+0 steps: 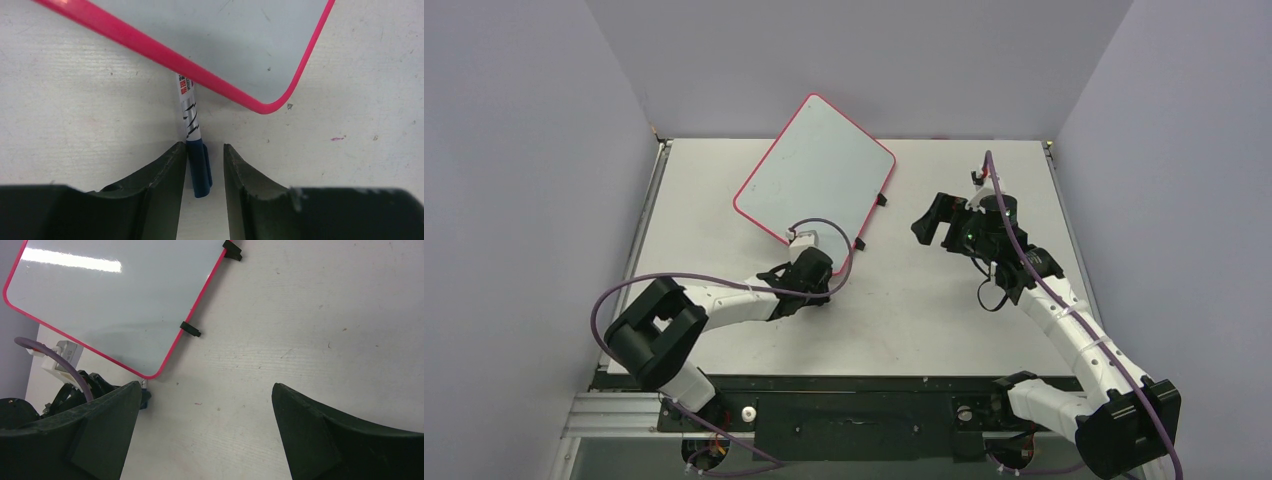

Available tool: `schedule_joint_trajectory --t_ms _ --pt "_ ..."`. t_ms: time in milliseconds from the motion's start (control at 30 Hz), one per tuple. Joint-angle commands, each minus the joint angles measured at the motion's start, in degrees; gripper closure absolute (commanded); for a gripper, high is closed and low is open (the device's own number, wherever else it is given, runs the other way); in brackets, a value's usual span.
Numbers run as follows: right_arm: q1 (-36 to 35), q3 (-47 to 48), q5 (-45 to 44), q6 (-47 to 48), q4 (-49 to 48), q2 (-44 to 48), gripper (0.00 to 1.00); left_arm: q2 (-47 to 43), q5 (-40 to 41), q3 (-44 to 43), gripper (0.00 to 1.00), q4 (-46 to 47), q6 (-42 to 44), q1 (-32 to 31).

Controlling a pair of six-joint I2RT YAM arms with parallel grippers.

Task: Write a sentence on the whiteboard
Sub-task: Open the whiteboard marker at the center of the board.

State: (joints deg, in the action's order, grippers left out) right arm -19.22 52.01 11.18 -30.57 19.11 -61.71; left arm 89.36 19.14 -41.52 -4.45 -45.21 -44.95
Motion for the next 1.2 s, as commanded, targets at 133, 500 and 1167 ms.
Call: schedule_joint_trajectory --t_ms 133,500,1167 --pt "-0.49 -0.23 0.79 0.95 -0.49 0.57 0.01 3.64 1.22 -2.04 0.79 1.13 0.47 -1.21" --pt "-0.47 -0.22 1.48 0.79 -0.35 0.71 0.01 0.10 3.23 -1.05 1.00 -3.22 1.22 -2.11" --pt "-4.89 4.03 5.29 0.87 -0.04 -2.05 0.02 -24.01 7.74 4.96 1.00 -20.23 -0.72 -2.12"
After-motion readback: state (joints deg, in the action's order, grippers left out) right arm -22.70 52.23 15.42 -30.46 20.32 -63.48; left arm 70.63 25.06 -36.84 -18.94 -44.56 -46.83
